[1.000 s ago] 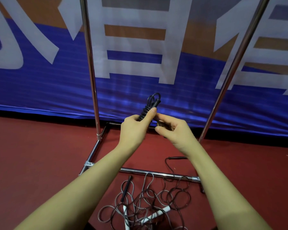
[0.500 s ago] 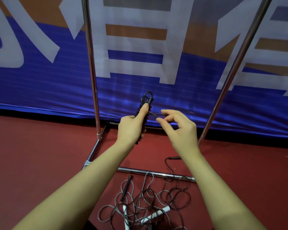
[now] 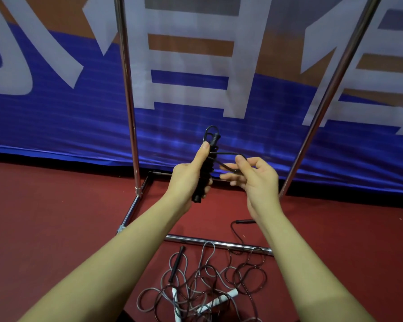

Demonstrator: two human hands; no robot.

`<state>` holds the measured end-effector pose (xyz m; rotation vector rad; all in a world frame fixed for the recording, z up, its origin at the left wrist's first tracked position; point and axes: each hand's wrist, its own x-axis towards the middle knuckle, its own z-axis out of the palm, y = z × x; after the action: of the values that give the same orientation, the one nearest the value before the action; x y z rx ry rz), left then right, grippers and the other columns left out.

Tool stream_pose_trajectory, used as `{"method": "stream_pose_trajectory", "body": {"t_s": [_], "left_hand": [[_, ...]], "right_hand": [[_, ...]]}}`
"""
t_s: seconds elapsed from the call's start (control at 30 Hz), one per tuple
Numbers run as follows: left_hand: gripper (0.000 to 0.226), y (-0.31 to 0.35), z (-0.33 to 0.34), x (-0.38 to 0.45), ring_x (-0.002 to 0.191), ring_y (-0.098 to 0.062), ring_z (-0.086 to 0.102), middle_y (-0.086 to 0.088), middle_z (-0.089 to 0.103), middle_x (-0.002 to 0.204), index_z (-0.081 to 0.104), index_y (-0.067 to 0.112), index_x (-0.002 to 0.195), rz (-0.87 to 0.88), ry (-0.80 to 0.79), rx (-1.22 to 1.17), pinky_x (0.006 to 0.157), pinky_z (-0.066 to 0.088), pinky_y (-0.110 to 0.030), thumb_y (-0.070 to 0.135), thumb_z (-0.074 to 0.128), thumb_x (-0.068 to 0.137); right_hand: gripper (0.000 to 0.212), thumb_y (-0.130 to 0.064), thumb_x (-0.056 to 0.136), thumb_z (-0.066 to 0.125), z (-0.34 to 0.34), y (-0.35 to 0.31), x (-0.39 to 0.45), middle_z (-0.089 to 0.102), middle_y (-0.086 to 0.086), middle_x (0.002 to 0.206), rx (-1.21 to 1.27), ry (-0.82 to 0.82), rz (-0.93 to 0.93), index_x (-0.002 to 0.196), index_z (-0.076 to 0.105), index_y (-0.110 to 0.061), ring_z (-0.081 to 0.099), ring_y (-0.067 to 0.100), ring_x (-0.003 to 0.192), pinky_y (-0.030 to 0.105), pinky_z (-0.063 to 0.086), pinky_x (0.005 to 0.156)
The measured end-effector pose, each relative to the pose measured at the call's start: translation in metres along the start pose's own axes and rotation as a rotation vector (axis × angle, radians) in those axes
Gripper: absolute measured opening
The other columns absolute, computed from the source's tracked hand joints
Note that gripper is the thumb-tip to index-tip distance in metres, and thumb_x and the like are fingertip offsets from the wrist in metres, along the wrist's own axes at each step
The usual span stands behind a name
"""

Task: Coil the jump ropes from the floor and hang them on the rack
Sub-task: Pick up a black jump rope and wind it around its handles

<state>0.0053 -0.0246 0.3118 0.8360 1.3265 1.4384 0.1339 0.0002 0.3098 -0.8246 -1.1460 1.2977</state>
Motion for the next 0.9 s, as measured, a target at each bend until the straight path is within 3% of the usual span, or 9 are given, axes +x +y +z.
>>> {"method": "stream_pose_trajectory", "body": {"t_s": [0.1, 0.23, 0.3, 0.37, 0.47, 0.57, 0.67, 0.83, 0.9], "left_hand": [[0.054, -0.002, 0.0, 0.003, 0.041, -0.019, 0.043, -0.01, 0.051, 0.056, 0.06, 0.01, 0.082, 0.028, -0.224, -0.017, 0.046, 0.034, -0.025, 0.063, 0.068, 0.068], [0.048, -0.007, -0.001, 0.006, 0.042, -0.018, 0.045, -0.009, 0.053, 0.059, 0.046, 0.006, 0.093, 0.087, -0.39, -0.009, 0.044, 0.031, -0.024, 0.034, 0.078, 0.071], [0.048, -0.008, -0.001, 0.005, 0.048, -0.018, 0.051, -0.01, 0.058, 0.065, 0.041, 0.007, 0.097, 0.077, -0.357, -0.076, 0.043, 0.039, -0.025, 0.029, 0.078, 0.075], [0.036, -0.006, 0.0, 0.003, 0.057, -0.015, 0.054, -0.005, 0.061, 0.071, 0.043, 0.011, 0.089, 0.077, -0.276, -0.094, 0.048, 0.046, -0.027, 0.029, 0.071, 0.077], [0.02, -0.003, -0.002, 0.002, 0.057, -0.015, 0.051, -0.002, 0.062, 0.071, 0.055, 0.014, 0.081, 0.192, -0.146, 0.128, 0.051, 0.042, -0.025, 0.03, 0.066, 0.086], [0.022, -0.004, -0.004, 0.005, 0.051, -0.012, 0.051, 0.003, 0.065, 0.064, 0.068, 0.014, 0.082, 0.272, 0.003, 0.283, 0.049, 0.042, -0.024, 0.034, 0.063, 0.089], [0.025, -0.006, -0.002, 0.008, 0.059, -0.01, 0.057, 0.008, 0.068, 0.074, 0.065, 0.018, 0.095, 0.35, 0.125, 0.439, 0.061, 0.046, -0.029, 0.042, 0.058, 0.091], [0.035, -0.008, 0.003, -0.002, 0.066, -0.013, 0.058, 0.007, 0.062, 0.072, 0.055, 0.017, 0.097, 0.354, 0.158, 0.554, 0.067, 0.049, -0.035, 0.05, 0.043, 0.095], [0.038, -0.006, 0.004, -0.003, 0.061, -0.008, 0.057, 0.006, 0.062, 0.071, 0.055, 0.016, 0.094, 0.362, 0.18, 0.555, 0.061, 0.046, -0.025, 0.052, 0.044, 0.094]], "right_hand": [[0.02, -0.012, 0.095, 0.052, -0.002, 0.003, 0.006, 0.074, 0.002, 0.083, 0.13, 0.022, 0.031, 0.076, 0.048, -0.012, 0.071, 0.014, 0.079, 0.023, 0.051, 0.072], [0.022, -0.009, 0.096, 0.045, -0.008, -0.002, 0.008, 0.074, 0.004, 0.081, 0.363, -0.064, 0.085, 0.075, 0.042, -0.012, 0.071, 0.013, 0.081, 0.024, 0.055, 0.074], [0.022, -0.009, 0.096, 0.043, -0.009, -0.003, 0.009, 0.075, 0.008, 0.086, 0.399, -0.132, 0.092, 0.075, 0.038, -0.013, 0.072, 0.017, 0.085, 0.026, 0.056, 0.076], [0.022, -0.009, 0.095, 0.044, -0.011, -0.002, 0.01, 0.074, 0.012, 0.093, 0.399, -0.163, 0.091, 0.075, 0.037, -0.013, 0.07, 0.022, 0.093, 0.029, 0.056, 0.082], [0.021, -0.013, 0.091, 0.05, -0.013, -0.001, 0.01, 0.072, 0.016, 0.101, 0.348, -0.15, 0.078, 0.073, 0.038, -0.013, 0.068, 0.027, 0.101, 0.036, 0.053, 0.092], [0.024, -0.008, 0.094, 0.047, -0.013, 0.0, 0.008, 0.072, 0.015, 0.1, 0.284, -0.154, 0.056, 0.073, 0.04, -0.012, 0.068, 0.024, 0.1, 0.034, 0.052, 0.093], [0.026, -0.005, 0.094, 0.048, -0.007, 0.002, 0.007, 0.073, 0.013, 0.097, 0.27, -0.158, 0.056, 0.071, 0.041, -0.012, 0.069, 0.022, 0.1, 0.031, 0.053, 0.09], [0.027, -0.003, 0.095, 0.045, -0.004, 0.003, 0.005, 0.073, 0.012, 0.098, 0.302, -0.192, 0.055, 0.071, 0.038, -0.014, 0.067, 0.023, 0.103, 0.029, 0.054, 0.088], [0.028, -0.002, 0.096, 0.044, -0.004, 0.003, 0.004, 0.072, 0.013, 0.1, 0.312, -0.211, 0.056, 0.071, 0.037, -0.014, 0.067, 0.024, 0.105, 0.028, 0.054, 0.086]]}}
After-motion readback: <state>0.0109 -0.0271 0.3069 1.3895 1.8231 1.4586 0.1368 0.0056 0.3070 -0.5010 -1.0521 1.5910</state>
